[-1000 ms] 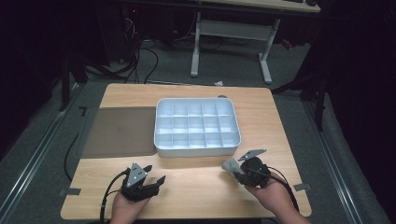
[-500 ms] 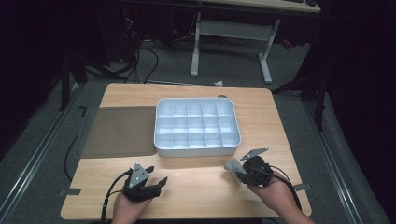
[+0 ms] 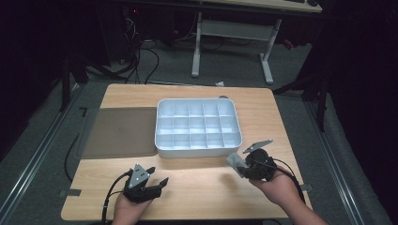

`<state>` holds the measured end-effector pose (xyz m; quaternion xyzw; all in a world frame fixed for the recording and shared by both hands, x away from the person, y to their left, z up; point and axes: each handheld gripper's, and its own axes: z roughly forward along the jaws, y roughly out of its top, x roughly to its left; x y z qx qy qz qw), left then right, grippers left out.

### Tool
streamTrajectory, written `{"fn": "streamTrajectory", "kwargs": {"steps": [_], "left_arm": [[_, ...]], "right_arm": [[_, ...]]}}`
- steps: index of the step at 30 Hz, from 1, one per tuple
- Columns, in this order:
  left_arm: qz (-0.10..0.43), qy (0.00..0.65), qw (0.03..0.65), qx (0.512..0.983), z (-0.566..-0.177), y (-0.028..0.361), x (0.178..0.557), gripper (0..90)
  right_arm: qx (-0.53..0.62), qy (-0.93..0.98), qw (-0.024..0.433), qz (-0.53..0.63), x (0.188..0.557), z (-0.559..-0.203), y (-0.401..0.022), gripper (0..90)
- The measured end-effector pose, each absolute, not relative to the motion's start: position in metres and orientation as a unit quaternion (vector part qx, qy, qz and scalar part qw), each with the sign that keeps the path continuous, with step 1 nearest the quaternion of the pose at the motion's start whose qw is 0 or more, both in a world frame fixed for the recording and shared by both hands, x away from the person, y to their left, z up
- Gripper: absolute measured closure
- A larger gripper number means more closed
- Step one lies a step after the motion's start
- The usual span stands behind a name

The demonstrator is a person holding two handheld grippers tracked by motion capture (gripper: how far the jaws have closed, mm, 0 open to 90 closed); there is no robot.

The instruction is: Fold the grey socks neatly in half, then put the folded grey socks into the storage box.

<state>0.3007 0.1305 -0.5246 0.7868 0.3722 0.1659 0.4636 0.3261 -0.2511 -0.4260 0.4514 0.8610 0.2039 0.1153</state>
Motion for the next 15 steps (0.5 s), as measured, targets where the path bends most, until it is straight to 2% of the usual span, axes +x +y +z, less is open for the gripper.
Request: {"fn": "streamTrajectory", "kwargs": {"steps": [15], "left_arm": [[0.16, 0.366, 0.461, 0.792, -0.527, 0.127, 0.302, 34.0]], "right_arm": [[0.449, 0.862, 0.127, 0.198, 0.349, -0.391, -0.25, 70.8]]}}
